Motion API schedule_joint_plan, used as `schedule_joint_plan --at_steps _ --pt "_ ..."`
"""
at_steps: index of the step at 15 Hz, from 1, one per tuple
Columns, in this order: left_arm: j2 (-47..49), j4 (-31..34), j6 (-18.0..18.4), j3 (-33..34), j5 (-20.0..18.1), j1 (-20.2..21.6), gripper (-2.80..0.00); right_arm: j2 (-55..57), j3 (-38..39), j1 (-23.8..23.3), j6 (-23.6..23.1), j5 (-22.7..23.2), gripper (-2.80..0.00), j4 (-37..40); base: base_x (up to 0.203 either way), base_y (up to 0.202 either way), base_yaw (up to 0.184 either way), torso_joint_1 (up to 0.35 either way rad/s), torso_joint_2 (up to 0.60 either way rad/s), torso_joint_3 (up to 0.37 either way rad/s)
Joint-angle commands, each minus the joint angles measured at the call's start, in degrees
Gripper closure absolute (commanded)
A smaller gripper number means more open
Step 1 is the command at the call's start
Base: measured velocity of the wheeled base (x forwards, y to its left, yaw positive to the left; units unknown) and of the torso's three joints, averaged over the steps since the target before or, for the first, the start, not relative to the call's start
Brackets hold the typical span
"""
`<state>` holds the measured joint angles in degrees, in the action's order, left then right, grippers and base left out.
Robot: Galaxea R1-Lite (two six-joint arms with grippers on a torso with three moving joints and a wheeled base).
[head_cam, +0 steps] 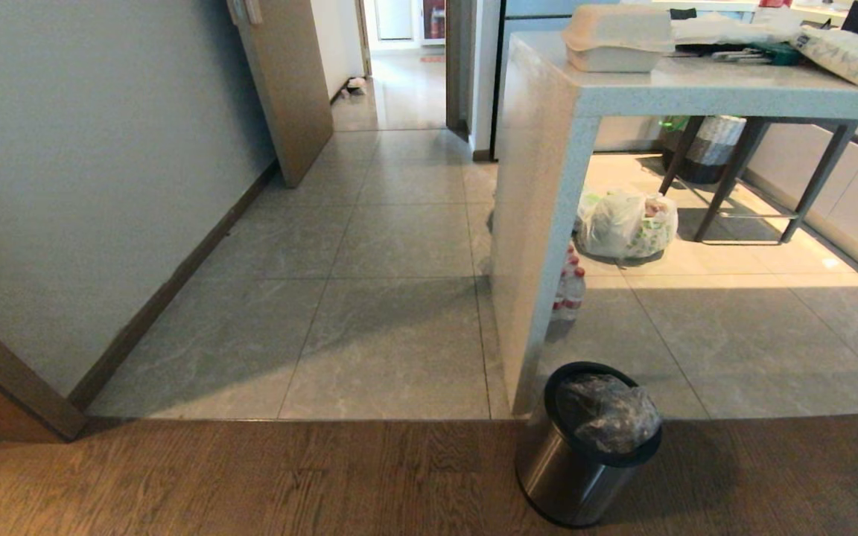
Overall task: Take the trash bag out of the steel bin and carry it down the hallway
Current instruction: Place the outer trash can on the ground
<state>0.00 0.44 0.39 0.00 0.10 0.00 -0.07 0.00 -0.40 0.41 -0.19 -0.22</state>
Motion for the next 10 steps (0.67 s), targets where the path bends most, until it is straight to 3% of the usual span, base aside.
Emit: schedule_joint_plan --at_steps 1,10 --pt "0.0 0.0 -0.04 0.0 -0.01 0.0 0.0 -0.09 0.09 0.05 -0.07 0.1 0.0 -0.13 0.0 0.0 0.0 -0.002 0.0 -0.203" --pt "0.0 -0.06 -0.08 0.0 -0.02 0.0 0.0 0.01 -0.05 -0.04 -0.58 0.17 0.0 0.31 0.0 0.0 0.0 0.002 0.0 -0.197"
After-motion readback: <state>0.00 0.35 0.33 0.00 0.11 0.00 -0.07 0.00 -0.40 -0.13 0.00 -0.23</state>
